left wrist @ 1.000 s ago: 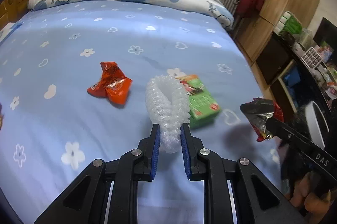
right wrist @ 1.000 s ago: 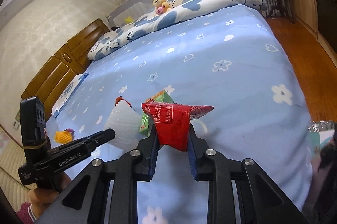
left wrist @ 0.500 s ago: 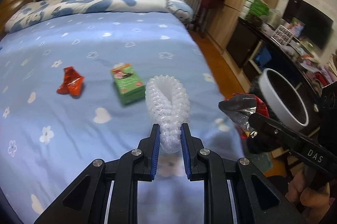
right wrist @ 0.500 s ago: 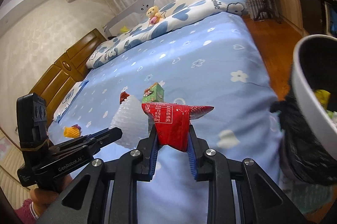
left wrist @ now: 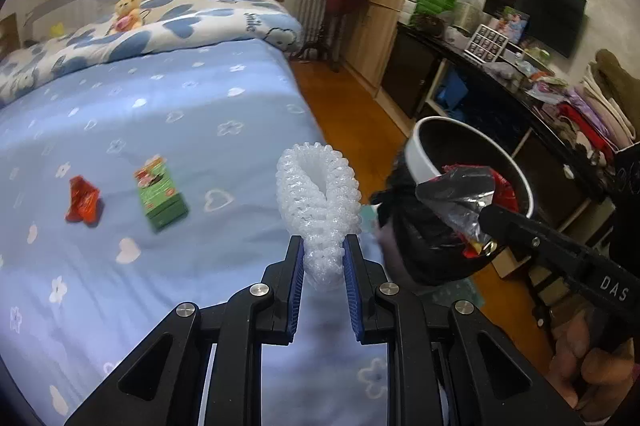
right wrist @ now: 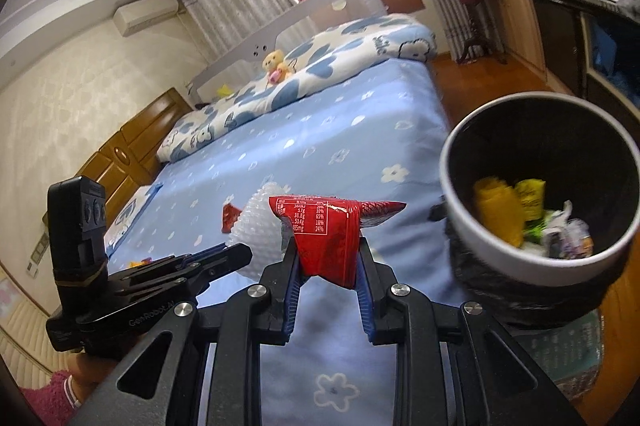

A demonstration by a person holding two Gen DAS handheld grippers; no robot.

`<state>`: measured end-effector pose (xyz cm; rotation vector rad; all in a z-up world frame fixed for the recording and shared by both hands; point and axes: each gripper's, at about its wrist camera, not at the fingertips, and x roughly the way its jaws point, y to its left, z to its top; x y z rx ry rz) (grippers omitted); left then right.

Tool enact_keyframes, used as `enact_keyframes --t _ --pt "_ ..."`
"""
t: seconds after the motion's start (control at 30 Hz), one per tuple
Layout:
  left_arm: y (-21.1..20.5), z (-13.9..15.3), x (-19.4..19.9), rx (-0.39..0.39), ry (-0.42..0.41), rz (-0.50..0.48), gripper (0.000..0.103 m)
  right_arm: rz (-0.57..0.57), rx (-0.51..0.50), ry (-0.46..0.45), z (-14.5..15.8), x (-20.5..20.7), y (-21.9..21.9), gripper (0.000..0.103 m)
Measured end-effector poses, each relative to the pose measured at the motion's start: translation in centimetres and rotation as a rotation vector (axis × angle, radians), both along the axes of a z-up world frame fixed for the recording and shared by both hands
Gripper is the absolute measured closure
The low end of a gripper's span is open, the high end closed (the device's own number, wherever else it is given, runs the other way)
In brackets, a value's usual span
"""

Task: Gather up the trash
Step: 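Carry the white foam net and red snack bag in both tools over the bin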

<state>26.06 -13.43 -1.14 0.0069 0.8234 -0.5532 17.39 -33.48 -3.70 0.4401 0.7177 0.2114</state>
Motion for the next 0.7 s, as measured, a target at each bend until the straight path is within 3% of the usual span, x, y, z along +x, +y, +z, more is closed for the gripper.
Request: enact_keyframes --t 0.43,0.7 --pt "-4.3 1.4 1.0 -0.007 -0.022 -0.104 0.085 -0.139 -0.036 -0.03 1.9 -1.5 -6.5 0.078" --pt "-8.0 1.5 2.2 0.009 -0.027 -0.175 0.085 -0.2 -0.055 0.023 1.5 -1.3 -9.9 0.078"
